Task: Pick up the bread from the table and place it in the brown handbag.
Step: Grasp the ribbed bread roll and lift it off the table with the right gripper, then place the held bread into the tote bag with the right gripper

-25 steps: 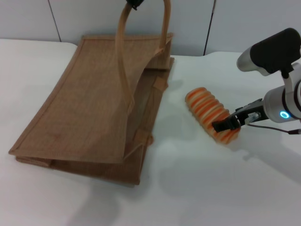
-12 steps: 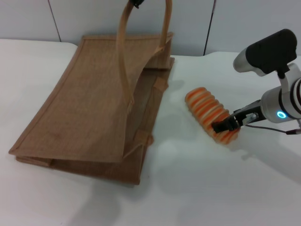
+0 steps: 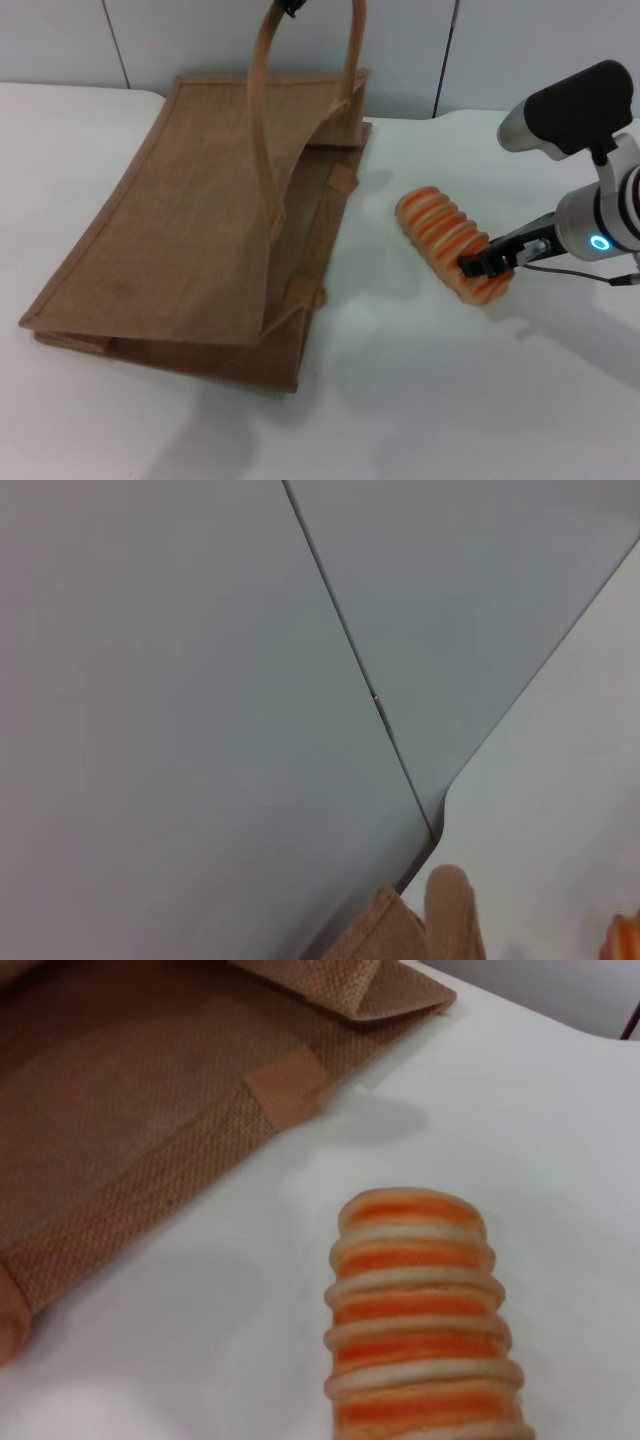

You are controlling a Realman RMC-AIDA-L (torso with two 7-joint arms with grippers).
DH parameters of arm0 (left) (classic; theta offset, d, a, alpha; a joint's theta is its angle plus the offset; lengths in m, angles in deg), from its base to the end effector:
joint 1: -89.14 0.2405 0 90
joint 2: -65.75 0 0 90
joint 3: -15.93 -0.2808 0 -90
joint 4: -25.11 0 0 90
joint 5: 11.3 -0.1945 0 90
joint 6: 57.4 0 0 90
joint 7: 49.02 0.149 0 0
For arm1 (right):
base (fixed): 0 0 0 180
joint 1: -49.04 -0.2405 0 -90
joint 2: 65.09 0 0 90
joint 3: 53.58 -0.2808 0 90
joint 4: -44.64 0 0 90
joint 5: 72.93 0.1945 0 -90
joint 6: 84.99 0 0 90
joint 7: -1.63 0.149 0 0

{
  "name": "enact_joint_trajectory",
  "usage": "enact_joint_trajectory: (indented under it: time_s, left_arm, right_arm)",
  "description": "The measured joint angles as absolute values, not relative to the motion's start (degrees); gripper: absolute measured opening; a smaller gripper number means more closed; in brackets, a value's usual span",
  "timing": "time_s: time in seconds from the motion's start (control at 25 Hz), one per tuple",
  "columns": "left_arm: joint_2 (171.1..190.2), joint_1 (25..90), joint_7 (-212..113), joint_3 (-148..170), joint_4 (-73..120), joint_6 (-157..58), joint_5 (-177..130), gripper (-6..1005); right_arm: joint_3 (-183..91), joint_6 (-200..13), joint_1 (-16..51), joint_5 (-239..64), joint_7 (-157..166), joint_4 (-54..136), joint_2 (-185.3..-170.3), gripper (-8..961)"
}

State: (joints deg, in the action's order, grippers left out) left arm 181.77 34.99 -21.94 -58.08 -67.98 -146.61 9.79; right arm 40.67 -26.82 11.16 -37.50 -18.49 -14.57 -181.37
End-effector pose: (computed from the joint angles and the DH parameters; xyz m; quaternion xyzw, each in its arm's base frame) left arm -0.0457 0.4229 0.0652 -0.9103 -0.1519 0.0887 0.3748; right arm 0.2221 0.3956 -0.0627 -0.8851 0.3627 -0.1161 0.2676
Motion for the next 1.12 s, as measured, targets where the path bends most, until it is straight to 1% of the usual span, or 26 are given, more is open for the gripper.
enact_joint_trajectory:
  time_s: [0.12, 0.24, 0.6, 0.84, 0.96, 1.12]
  left_arm:
    - [181.76, 35.0, -21.9, -58.1, -68.0, -146.6, 9.8, 116]
    - [181.76, 35.0, -22.0, -58.1, -68.3, -146.4, 9.8, 116]
    - [181.76, 35.2, -22.0, -59.0, -68.8, -146.1, 9.8, 116]
    - [181.78, 35.5, -22.0, -59.4, -69.2, -146.0, 7.6, 116]
    - [181.76, 35.3, -22.0, -59.4, -69.3, -145.8, 7.1, 116]
    - [181.78, 34.5, -22.0, -59.4, -69.9, -145.1, 7.4, 116]
  right_arm:
    - [40.7, -26.8, 11.2, -37.5, -18.7, -14.9, -181.37, 507]
    - [40.4, -26.6, 11.2, -37.5, -18.8, -16.5, -181.33, 456]
    - [38.1, -24.1, 12.1, -39.9, -19.2, -23.2, -181.12, 413]
    - [35.3, -20.5, 14.6, -41.7, -19.7, -30.1, -181.10, 371]
    - [35.5, -18.4, 16.6, -41.2, -19.7, -35.9, -181.31, 347]
    - [38.5, -17.6, 17.1, -39.8, -19.4, -39.3, -181.51, 314]
